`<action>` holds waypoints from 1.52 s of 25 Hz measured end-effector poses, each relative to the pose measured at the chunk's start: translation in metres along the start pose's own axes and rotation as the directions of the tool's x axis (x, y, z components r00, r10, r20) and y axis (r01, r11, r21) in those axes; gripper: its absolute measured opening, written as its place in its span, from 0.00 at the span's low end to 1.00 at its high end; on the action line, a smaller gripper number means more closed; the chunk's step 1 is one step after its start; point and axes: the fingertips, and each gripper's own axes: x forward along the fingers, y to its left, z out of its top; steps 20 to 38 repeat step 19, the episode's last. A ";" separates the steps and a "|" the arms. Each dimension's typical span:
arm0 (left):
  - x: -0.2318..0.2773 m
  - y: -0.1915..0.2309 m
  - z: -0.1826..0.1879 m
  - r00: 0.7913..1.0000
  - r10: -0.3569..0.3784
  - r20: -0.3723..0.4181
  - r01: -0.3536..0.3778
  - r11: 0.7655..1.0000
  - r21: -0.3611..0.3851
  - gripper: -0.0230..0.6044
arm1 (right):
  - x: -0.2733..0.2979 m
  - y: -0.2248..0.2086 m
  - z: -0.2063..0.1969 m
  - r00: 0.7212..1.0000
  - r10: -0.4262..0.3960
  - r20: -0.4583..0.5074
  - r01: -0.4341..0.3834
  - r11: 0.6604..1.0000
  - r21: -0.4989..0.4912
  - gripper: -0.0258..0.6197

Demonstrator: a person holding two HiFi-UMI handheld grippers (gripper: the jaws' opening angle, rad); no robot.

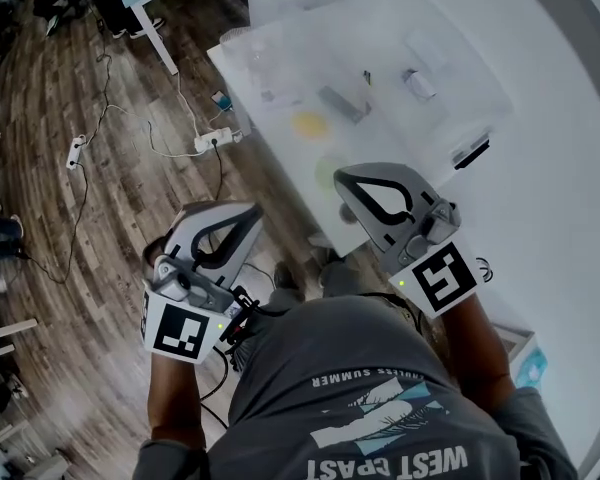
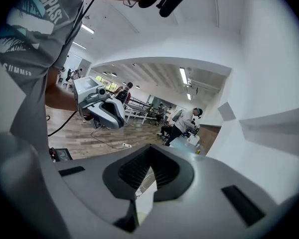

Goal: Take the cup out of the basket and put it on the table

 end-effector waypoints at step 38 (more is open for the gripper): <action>-0.008 -0.052 0.037 0.994 -0.102 0.045 0.098 0.993 0.067 0.08 | -0.102 0.040 0.021 0.980 -0.198 0.006 0.197 0.977 0.080 0.05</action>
